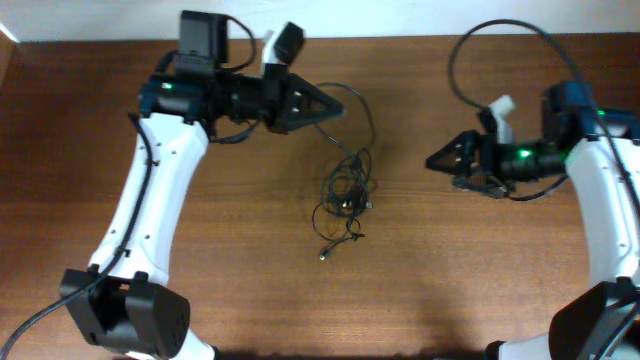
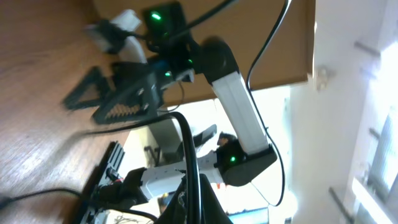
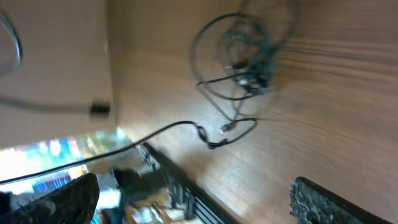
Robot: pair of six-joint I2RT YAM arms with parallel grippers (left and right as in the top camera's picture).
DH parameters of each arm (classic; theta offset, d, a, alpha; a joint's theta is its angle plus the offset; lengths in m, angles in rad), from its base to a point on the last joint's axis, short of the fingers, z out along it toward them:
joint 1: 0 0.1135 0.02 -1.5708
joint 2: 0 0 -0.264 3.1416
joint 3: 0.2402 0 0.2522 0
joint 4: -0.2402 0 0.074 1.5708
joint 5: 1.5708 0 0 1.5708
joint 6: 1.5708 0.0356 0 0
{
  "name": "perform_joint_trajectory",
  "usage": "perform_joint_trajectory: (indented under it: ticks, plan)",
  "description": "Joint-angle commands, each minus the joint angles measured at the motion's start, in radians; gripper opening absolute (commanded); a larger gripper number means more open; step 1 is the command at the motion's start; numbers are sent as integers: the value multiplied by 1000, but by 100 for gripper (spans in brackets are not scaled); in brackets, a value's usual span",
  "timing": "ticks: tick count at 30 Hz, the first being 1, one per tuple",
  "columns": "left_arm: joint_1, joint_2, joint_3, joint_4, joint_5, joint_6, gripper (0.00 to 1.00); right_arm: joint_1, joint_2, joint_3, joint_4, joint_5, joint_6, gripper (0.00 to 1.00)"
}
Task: Untangle cables
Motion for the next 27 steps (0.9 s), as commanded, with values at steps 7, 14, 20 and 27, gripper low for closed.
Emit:
perform_joint_trajectory:
  ticks: [7, 14, 20, 27]
  plan:
    - [5, -35, 14, 20, -120, -157, 0, 92, -8, -7, 4, -264, -378, 98]
    - [4, -35, 14, 20, -206, -240, 0, 203, -8, -7, 118, -270, -430, 98]
    - [4, -35, 14, 20, -206, -241, 0, 248, -8, -7, 268, -269, -426, 98]
    - [5, -35, 14, 20, -207, -244, 0, 251, -8, -7, 321, -164, -426, 92]
